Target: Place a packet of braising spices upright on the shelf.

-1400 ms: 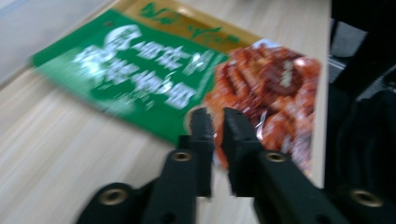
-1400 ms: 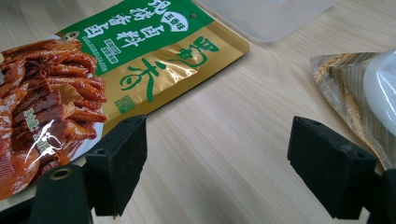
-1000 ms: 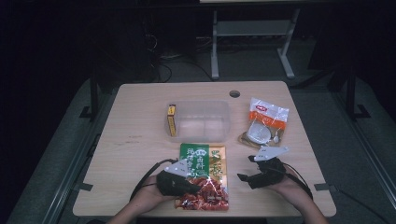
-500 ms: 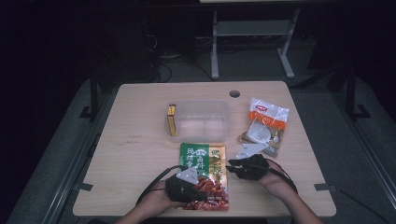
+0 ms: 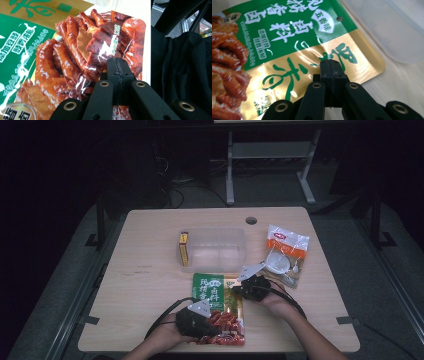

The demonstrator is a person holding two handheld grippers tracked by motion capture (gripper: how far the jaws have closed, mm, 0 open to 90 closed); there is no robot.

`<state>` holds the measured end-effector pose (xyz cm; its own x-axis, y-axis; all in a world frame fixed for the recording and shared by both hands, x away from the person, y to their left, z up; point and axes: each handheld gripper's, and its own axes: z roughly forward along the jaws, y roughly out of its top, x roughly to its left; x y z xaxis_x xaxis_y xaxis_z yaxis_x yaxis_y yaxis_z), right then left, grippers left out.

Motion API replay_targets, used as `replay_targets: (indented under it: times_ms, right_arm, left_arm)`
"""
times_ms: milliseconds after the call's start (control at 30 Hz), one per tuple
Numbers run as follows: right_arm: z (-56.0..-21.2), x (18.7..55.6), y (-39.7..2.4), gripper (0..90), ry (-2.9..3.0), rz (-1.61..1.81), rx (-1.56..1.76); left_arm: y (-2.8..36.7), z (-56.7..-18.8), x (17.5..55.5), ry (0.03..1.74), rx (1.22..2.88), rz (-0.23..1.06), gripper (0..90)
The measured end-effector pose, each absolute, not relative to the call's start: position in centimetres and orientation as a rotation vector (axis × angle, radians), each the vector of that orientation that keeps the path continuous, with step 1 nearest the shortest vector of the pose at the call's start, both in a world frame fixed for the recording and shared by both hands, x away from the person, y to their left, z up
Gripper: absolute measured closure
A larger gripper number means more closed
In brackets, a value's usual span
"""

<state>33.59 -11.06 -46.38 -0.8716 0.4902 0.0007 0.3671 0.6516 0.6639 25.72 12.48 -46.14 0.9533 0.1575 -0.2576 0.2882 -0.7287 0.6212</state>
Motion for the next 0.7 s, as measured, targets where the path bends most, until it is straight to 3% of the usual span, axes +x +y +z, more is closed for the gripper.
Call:
replay_targets:
  times_ms: [367,700]
  right_arm:
    - [-46.1,31.6,-10.9,90.0,2.765,0.968,0.614]
    - [-45.9,28.6,-9.8,90.0,2.843,0.968,0.501]
  left_arm:
    - [16.0,-45.7,26.1,0.368,2.438,-0.287,89.9]
    - [19.9,-45.3,27.3,0.48,2.461,-0.216,89.8]
